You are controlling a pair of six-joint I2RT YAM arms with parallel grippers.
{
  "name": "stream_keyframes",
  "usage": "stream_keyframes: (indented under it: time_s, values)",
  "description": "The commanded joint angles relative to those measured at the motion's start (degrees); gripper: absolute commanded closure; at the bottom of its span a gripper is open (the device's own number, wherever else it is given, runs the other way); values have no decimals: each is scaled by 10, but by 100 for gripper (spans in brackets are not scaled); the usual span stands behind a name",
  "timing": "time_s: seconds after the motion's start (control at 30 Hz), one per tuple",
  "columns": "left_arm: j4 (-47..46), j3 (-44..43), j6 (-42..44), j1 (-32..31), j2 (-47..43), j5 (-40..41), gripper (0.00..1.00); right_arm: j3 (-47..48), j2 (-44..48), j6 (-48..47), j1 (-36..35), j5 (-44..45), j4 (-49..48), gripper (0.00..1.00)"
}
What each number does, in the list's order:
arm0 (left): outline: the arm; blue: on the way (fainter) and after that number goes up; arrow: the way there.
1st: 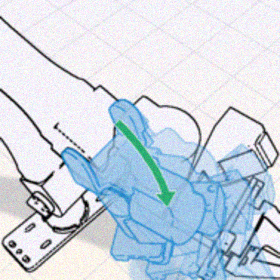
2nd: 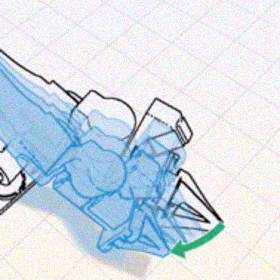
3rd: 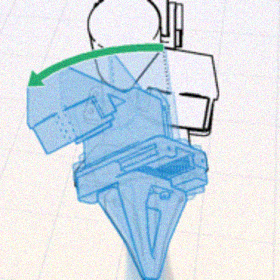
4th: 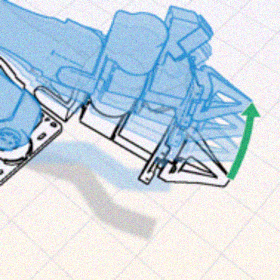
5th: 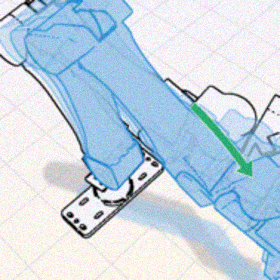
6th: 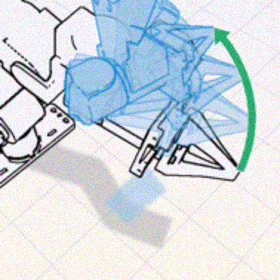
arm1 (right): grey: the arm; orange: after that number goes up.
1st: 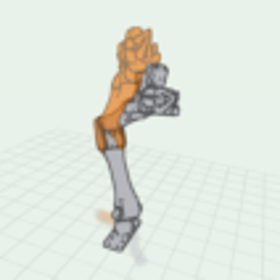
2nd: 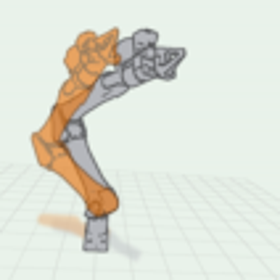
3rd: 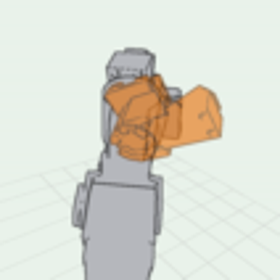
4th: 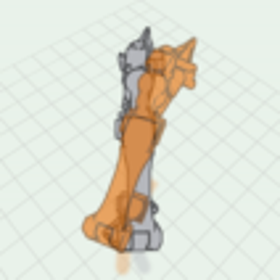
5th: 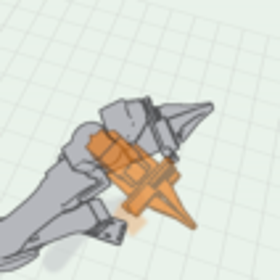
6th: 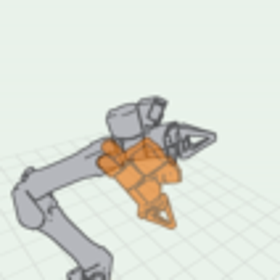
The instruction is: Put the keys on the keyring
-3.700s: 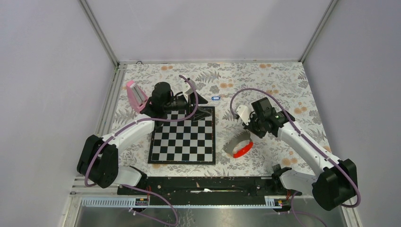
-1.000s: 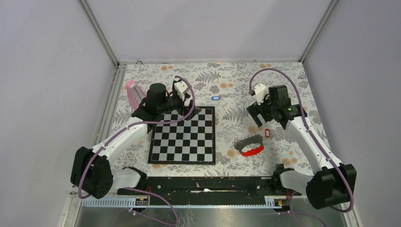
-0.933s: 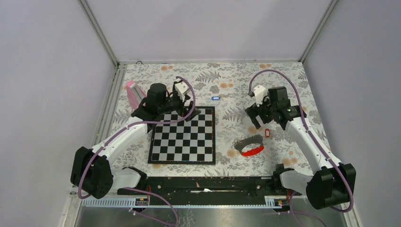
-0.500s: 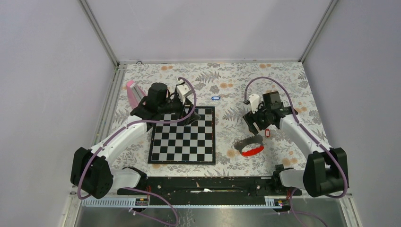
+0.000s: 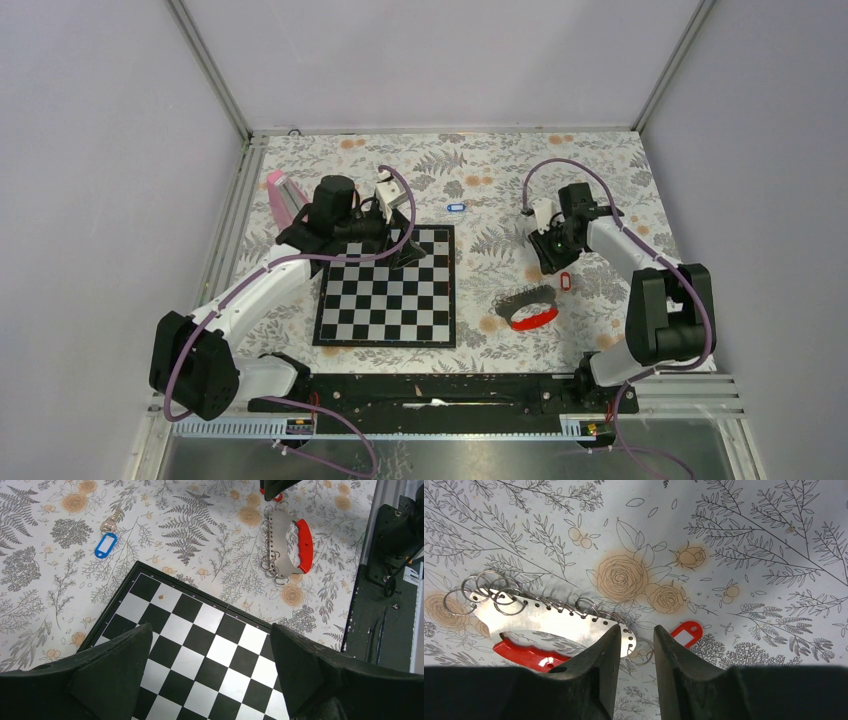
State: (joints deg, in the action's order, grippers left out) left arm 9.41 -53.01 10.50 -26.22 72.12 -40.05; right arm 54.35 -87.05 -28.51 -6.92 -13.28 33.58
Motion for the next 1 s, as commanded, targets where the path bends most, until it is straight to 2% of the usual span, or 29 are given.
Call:
stream_keyframes:
  time_s: [0.0, 0.53, 0.97]
  values:
    - [-17, -21, -1, 2, 2, -29, 1, 28, -18, -23, 14, -21, 35, 63]
    - [-16, -19, 2, 2, 7, -31, 1, 31, -70, -59, 28, -51, 55, 62]
    - [-15, -18, 5, 2, 8, -32, 1, 50, -98, -73, 32, -65, 70, 77]
